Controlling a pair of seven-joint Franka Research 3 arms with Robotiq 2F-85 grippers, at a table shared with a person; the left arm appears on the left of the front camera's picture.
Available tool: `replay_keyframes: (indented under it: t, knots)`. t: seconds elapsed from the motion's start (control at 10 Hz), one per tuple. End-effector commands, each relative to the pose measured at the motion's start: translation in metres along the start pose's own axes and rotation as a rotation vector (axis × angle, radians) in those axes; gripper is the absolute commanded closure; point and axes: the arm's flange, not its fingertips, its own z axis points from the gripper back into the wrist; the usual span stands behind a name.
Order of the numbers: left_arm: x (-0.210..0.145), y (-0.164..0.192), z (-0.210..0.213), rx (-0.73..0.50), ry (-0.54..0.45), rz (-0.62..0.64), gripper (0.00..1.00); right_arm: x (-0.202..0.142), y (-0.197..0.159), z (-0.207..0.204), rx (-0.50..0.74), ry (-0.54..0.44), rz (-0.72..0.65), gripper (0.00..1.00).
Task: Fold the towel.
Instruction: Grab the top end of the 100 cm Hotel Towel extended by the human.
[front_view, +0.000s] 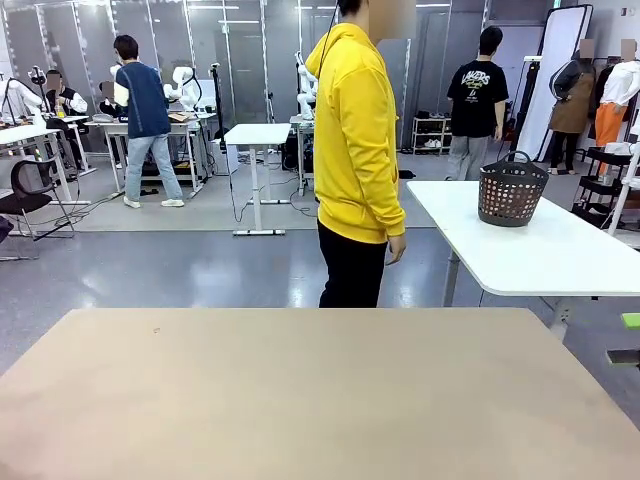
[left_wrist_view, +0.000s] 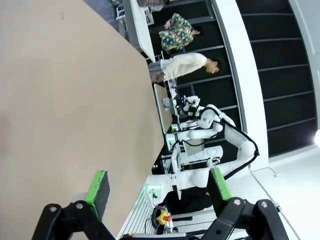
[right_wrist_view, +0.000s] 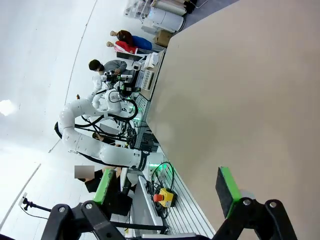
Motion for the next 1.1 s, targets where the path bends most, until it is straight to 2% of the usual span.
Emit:
replay_keyframes:
  t: [0.0,0.1,0.2,1.0]
  knots:
    - [0.0,-0.012,0.005,-0.019,-0.047,-0.005,0.0,-0.004,-0.006,0.0,-0.001,-0.012,0.005,0.0]
    - [-0.003,-0.015,0.006,-0.027,-0.062,-0.019,0.0,-0.005,-0.005,-0.003,0.002,-0.004,0.016,0.0]
    - [0.0,-0.002,0.004,-0.001,-0.017,-0.005,0.0,-0.002,-0.002,0.001,0.001,-0.003,-0.005,0.0]
    - [0.0,-0.002,0.004,-0.001,-0.017,-0.005,0.0,-0.002,-0.002,0.001,0.001,-0.003,-0.005,0.0]
